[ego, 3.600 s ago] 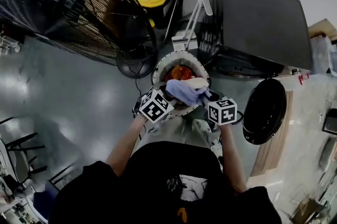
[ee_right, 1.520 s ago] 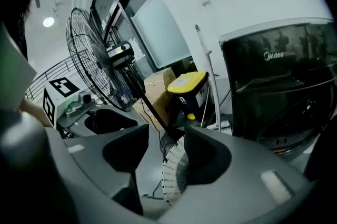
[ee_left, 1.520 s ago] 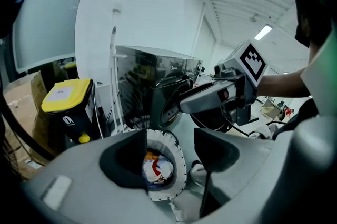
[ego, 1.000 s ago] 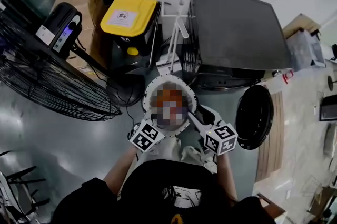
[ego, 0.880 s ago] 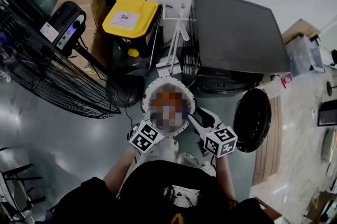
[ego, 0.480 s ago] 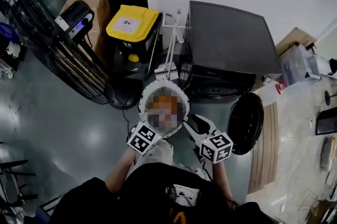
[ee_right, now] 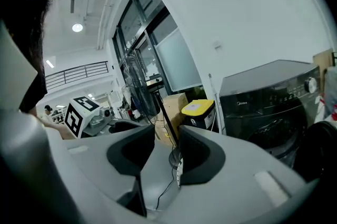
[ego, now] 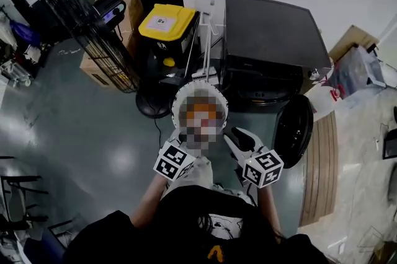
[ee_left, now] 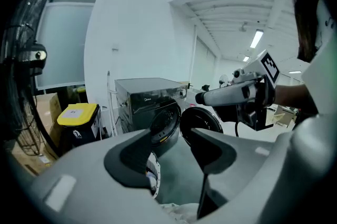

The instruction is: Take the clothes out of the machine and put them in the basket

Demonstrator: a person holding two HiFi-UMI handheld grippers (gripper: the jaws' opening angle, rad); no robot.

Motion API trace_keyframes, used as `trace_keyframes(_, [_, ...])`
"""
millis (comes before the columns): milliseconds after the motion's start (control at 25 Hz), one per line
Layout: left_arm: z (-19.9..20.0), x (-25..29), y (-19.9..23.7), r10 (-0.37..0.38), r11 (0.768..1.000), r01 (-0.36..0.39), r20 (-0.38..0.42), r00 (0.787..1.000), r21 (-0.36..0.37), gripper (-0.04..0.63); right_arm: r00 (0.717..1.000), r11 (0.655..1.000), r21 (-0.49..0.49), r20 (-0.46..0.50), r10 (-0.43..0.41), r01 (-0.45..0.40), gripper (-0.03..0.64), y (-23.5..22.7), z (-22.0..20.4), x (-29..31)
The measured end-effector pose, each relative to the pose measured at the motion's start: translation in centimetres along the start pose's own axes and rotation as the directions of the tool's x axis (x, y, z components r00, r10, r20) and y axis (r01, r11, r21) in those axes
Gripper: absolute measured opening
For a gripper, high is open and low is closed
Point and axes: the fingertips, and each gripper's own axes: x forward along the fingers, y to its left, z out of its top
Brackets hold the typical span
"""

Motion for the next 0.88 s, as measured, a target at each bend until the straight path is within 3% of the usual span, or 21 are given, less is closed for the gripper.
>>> trace_keyframes(440, [-2.1,-4.7,-8.4,0.055,0.998,-0.054,0.047,0.997,-0.027,0.149,0.998,0.995,-0.084,0.023,0.058,-0.055,0.126,4.6,-2.7,-6.7])
trace_keyframes(640, [-2.0,-6.6,-10.2,0.075,0.997,-0.074,0.086,0.993,-0.018,0.029,0.996,0.992,-0.105,0.04,0.078,-0.073,0.106,6.3,-3.1,-8.4])
trace_keyframes(880, [-2.3,-8.1,-11.9,0.084,0.996,-0.085,0.079,0.993,0.006,0.003,0.995,0.989,-0.123,0.056,0.088,-0.081,0.081,7.9,-3.5,-10.0])
